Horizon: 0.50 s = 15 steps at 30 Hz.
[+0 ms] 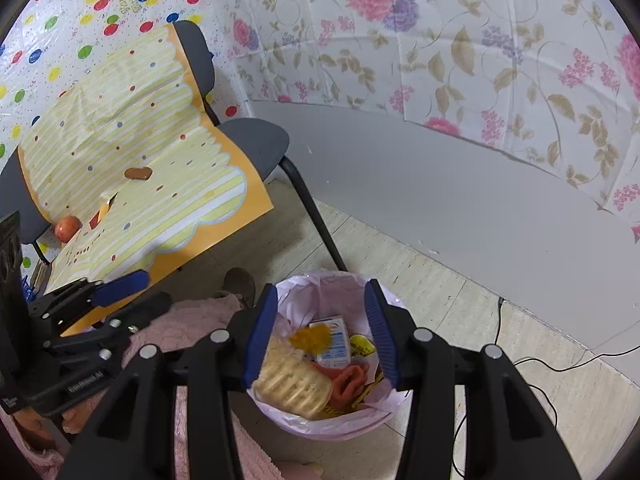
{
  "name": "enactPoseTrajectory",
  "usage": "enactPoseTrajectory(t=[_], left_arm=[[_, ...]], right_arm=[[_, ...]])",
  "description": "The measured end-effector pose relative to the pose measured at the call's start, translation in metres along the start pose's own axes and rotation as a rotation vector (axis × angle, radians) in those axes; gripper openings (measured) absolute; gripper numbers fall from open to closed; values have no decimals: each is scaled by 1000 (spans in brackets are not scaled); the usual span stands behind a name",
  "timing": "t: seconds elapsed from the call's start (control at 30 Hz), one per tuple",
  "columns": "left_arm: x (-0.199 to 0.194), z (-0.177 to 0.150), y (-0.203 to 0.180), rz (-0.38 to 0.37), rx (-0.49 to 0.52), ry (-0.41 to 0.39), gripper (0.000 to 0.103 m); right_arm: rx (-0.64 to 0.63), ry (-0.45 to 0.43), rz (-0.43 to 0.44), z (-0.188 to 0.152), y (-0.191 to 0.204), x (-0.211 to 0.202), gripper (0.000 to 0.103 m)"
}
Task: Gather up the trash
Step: 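Carry the glove and bamboo basket over the wastebasket and release both, then move both grippers back from the wastebasket to the chair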
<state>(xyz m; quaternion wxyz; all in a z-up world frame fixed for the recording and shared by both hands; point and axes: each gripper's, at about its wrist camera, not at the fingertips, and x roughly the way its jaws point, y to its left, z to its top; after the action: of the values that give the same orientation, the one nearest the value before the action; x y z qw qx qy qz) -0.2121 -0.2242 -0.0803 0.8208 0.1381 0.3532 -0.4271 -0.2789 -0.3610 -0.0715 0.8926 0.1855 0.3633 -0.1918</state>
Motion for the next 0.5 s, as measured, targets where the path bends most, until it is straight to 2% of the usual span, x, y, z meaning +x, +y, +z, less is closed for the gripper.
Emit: enactPoseTrajectory(t=[0.3, 0.5], left_arm=[[-31, -8, 29, 61, -89, -49, 46], [-45, -14, 45, 119, -138, -43, 46]], right_arm=[[-17, -41, 10, 5, 10, -16, 45], [-50, -53, 30, 8, 26, -23, 45]])
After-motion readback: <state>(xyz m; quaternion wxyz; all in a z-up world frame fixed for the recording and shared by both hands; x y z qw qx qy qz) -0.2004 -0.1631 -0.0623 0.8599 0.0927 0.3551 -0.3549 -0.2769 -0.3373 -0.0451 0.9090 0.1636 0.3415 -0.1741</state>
